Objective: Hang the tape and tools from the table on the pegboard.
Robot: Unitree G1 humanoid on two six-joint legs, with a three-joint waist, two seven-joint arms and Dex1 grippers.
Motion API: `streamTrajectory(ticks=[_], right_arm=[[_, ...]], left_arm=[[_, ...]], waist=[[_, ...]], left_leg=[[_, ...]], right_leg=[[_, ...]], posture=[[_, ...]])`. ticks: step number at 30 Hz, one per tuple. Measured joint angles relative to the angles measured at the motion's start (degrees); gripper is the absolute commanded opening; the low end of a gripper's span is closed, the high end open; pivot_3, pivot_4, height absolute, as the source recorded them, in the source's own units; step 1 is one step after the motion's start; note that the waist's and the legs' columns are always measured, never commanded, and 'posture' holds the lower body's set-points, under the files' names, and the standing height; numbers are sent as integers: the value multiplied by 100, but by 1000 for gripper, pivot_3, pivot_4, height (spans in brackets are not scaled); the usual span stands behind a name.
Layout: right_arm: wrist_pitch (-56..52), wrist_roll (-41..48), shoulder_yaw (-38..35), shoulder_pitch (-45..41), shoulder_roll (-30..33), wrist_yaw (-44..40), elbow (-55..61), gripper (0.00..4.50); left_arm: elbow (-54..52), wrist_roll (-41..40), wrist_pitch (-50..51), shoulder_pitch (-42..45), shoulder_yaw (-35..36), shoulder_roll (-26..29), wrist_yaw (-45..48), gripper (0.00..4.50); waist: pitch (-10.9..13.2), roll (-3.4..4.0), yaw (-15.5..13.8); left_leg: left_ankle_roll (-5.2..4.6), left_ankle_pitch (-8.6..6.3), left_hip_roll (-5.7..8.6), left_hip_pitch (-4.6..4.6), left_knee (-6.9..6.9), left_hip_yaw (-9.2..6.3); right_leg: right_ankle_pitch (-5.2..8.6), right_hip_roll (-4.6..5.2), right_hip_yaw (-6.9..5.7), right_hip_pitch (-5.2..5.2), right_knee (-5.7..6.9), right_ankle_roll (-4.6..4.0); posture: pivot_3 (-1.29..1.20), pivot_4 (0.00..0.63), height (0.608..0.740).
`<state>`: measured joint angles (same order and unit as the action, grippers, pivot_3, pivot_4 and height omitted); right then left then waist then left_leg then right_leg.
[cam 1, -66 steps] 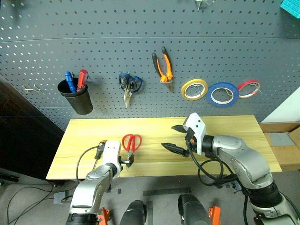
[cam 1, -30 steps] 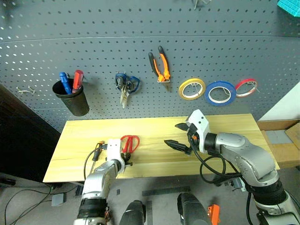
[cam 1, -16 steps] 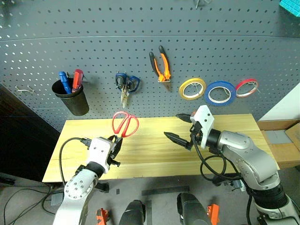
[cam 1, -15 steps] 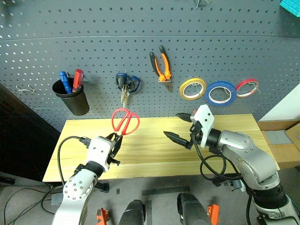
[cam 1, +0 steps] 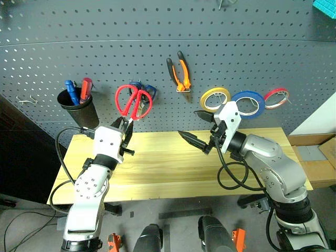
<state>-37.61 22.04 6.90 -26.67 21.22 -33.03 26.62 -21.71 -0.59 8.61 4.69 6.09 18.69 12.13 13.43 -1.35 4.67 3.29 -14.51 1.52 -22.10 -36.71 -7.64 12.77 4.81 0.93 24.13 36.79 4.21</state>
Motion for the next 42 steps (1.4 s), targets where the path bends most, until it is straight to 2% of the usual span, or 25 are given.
streamTrajectory(ticks=[10,11,15,20,24,30,35,42], right_arm=[[2,-3,45,-194,-142,65,-10,4500],[5,-3,66,-206,-152,64,-10,4500],[18,-28,129,-208,-184,64,-11,4500],[14,-211,235,-213,-165,174,-66,4500],[-425,-322,344,-193,-157,401,-177,4500],[-2254,350,741,-21,-124,349,87,4500],[-3094,560,945,-234,-571,621,194,4500],[-3223,478,1306,-499,-958,961,49,4500]], left_arm=[[1120,-42,-103,728,-72,-20,103,1109],[1181,-47,-107,755,-74,-37,101,1823],[1257,-171,-57,733,-103,-120,149,3015],[978,-324,342,265,-119,-150,211,4475],[607,-524,1124,-347,164,-78,204,4475],[668,-1002,2622,-984,898,512,503,4475],[1218,-1153,2719,-738,1211,931,737,4475],[2362,-1305,2860,-239,1295,1130,992,4475]], waist=[[0,0,7],[0,0,10],[0,0,13],[0,0,26],[1,2,38],[9,7,26],[14,9,-5],[86,4,4]], left_leg=[[0,0,0,0,-5,0],[0,0,0,0,-4,0],[0,0,0,0,-2,-1],[0,0,-1,1,-2,-1],[0,0,-8,3,-2,-1],[-1,-1,-21,5,1,-13],[-1,0,-22,6,-1,-18],[1,-1,-22,6,19,-15]], right_leg=[[0,-1,1,0,4,0],[0,-1,1,0,3,0],[-1,-1,1,1,4,-1],[0,-1,1,2,5,0],[2,-7,2,3,8,-3],[10,-22,-3,5,14,-17],[9,-22,-8,4,16,-17],[10,-22,-6,15,9,-17]], posture=[[-135,205,740],[-135,205,740],[-132,205,740],[-129,210,740],[-113,217,740],[-82,225,740],[-81,243,740],[-88,293,740]])
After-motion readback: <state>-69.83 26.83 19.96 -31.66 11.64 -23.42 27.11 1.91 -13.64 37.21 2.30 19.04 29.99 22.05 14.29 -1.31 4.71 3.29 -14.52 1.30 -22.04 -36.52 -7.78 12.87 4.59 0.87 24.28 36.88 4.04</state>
